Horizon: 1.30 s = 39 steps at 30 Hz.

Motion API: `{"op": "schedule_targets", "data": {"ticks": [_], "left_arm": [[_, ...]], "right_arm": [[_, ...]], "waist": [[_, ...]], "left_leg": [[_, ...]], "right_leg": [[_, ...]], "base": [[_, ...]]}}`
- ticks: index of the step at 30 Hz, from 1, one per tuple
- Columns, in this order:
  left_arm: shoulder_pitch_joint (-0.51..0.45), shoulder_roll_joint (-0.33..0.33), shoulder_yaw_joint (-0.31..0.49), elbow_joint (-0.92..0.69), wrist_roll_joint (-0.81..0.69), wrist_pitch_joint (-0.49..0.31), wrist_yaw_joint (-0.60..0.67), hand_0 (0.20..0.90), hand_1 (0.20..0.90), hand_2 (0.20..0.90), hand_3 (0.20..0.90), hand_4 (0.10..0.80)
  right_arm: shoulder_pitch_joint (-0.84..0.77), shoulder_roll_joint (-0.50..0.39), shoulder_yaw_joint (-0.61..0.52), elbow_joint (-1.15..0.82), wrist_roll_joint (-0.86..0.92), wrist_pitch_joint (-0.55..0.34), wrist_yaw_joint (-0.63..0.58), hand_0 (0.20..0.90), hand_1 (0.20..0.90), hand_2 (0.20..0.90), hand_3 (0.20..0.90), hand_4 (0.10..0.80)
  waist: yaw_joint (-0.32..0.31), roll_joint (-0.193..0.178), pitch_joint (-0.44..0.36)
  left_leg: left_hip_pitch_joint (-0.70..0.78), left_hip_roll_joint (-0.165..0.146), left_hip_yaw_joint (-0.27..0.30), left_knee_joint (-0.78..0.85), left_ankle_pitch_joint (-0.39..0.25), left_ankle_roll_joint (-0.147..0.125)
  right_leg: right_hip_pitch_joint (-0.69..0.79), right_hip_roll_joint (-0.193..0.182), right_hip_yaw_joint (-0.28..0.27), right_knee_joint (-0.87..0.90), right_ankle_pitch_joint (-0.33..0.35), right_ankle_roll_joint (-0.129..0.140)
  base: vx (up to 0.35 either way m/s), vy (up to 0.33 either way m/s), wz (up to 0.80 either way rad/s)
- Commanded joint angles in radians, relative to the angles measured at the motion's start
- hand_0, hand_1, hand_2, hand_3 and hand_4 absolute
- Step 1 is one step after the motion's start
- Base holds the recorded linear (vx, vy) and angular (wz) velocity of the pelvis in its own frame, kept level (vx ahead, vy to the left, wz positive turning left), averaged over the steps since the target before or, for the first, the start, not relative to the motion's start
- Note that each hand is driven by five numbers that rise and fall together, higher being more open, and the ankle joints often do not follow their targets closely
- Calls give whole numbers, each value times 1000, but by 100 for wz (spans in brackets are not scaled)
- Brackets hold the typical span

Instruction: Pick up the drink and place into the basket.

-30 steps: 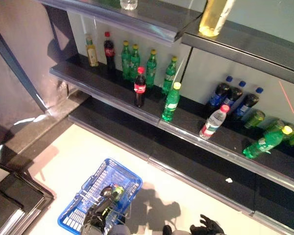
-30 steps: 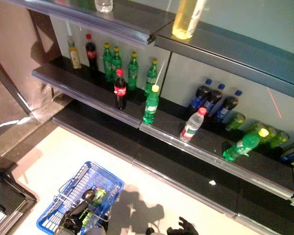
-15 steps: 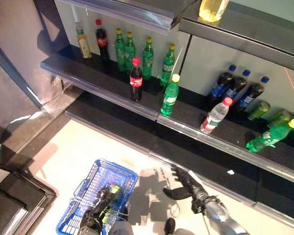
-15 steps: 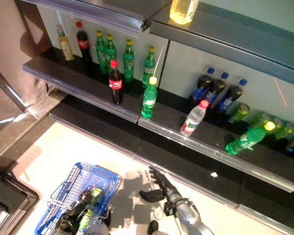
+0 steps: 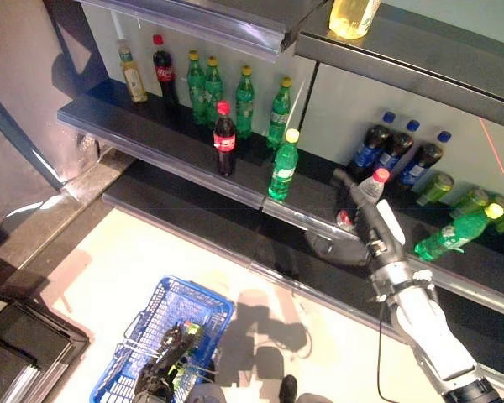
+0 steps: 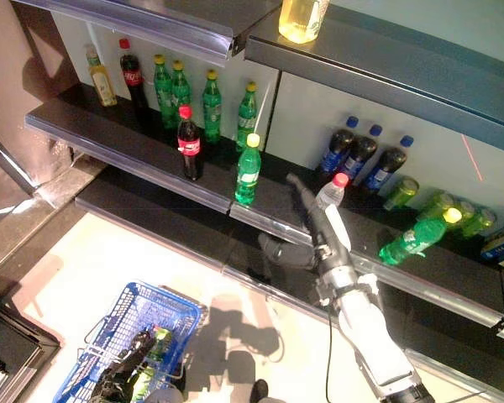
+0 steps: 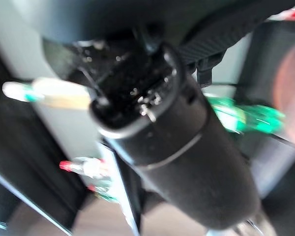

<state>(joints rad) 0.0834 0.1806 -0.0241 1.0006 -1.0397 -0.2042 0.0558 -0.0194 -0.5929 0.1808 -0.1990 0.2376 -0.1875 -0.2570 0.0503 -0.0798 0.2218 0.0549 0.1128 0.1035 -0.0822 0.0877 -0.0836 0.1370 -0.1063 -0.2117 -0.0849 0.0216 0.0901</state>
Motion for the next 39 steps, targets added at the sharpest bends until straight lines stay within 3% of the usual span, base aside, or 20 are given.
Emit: {"op": "schedule_targets", "data": {"ticks": [1,9,14,23,33,39], "left_arm": [[26,-10,-39,-31,84,-78,-63,300,300,300,200,100],[41,-12,-68,-21,97,-69,-66,300,300,300,200,100],[27,-5,-86,-27,101,-55,-58,300,300,300,200,100],[-37,8,-153,-89,56,-79,-69,300,300,300,200,100],[-113,33,-213,-126,-3,-115,-73,300,300,300,200,100],[-139,40,-215,-137,-20,-124,-67,300,300,300,200,100]], "right_arm": [[-53,-31,-74,-94,-54,-60,-208,900,900,900,900,800],[-83,11,-126,-11,-126,-22,-533,900,900,900,900,800],[-108,23,-114,39,-113,3,-577,900,900,900,900,800],[-208,60,-48,144,-85,-26,-629,900,900,900,900,800],[-386,89,-23,232,-44,-64,-692,900,900,900,900,800],[-470,83,-28,277,-31,-68,-726,900,900,900,900,800]], "waist": [[1,41,-92],[12,60,-69],[19,75,-36],[23,111,102],[25,135,235],[29,142,276]], "left_leg": [[-10,51,-2,63,-48,-25],[-30,42,-21,104,-59,-24],[-70,26,-49,146,-64,-21],[-177,-17,-94,232,-69,-13],[-287,-46,-114,291,-68,6],[-326,-57,-113,304,-65,15]], "right_leg": [[-27,-49,14,133,-70,34],[-46,-48,-4,180,-89,23],[-82,-52,-12,225,-98,14],[-184,-63,-20,313,-110,-7],[-308,-72,-14,393,-106,-17],[-352,-71,-9,412,-102,-20]], "base": [[67,23,0],[45,16,3],[-8,30,8],[-73,35,7],[-77,13,0],[-22,1,0]]}}
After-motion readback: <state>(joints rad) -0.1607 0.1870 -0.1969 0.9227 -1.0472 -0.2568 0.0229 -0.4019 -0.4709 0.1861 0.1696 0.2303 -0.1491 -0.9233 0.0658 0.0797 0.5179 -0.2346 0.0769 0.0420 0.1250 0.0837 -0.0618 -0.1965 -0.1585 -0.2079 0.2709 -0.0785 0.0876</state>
